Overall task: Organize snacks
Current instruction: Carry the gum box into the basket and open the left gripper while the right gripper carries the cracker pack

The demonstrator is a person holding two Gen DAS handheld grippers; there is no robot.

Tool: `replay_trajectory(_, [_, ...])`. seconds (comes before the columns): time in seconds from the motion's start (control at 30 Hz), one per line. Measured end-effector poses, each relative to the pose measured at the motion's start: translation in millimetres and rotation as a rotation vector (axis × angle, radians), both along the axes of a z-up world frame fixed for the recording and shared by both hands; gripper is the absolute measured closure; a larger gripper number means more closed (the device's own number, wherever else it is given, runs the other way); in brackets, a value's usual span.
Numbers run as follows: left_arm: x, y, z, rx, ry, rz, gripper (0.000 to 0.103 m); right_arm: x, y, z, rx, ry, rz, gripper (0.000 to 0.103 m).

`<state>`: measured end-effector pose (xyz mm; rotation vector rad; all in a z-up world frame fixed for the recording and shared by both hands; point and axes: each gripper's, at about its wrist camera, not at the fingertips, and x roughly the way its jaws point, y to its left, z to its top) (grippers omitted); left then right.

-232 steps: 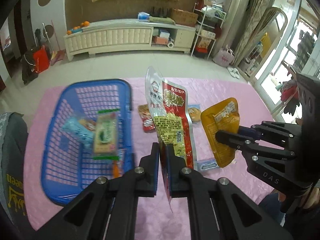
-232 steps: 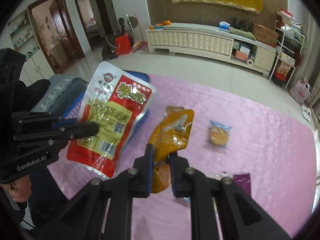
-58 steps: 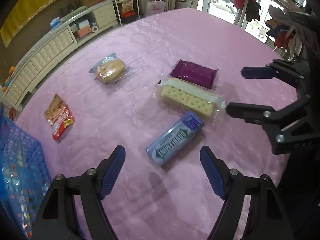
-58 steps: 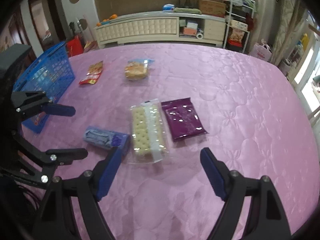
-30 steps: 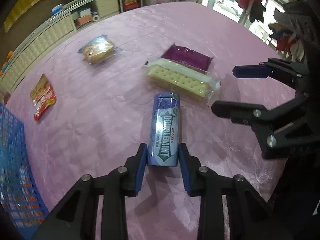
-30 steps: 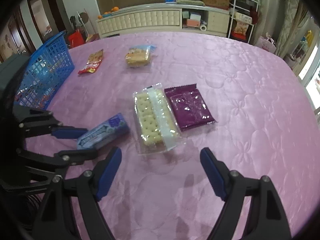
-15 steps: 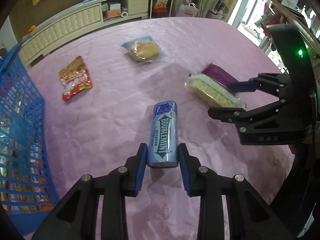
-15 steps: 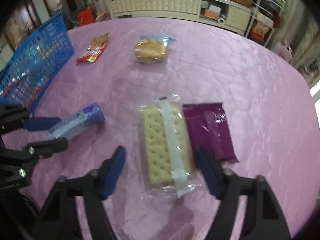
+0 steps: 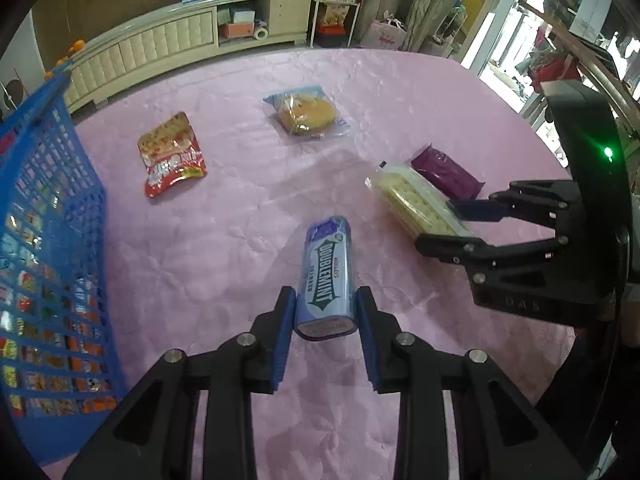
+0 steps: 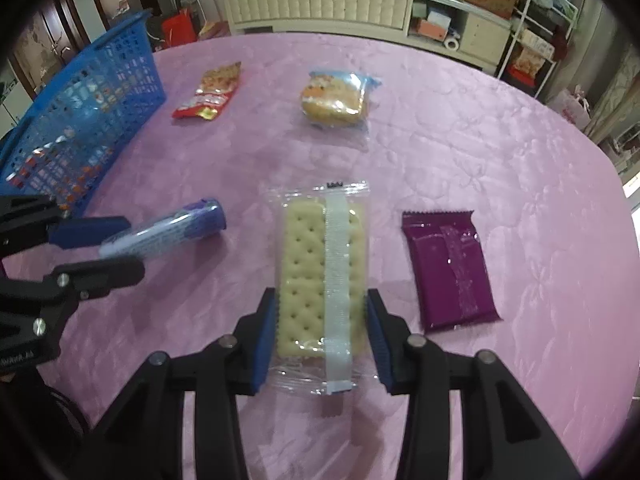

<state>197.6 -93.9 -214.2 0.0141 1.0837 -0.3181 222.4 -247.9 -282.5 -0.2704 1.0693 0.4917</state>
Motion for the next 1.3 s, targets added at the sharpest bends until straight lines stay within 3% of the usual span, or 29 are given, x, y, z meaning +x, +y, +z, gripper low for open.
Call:
replay_trajectory(0.37, [-31,-4,41,0.017,-0.085,-0.001,0.075,-38,-1,41,0.055,-0.043,-0.012,0.056])
replay_trajectory(0.67, [-62,10,99,0.004,-0.206,0.019,0.075,-66,10,98,0.090,-0.135,-0.003,0.056])
replay_trajectory(0.97, [-87,60,146,0.016,-0.301,0.086,0.075,-81,57,145,0.146,-0.219,0.054,0.056])
replay_trajectory(1.3, [-106,129,162,0.045,-0.348,0.179,0.075,-84,124,154,0.187,-0.222,0.133,0.056])
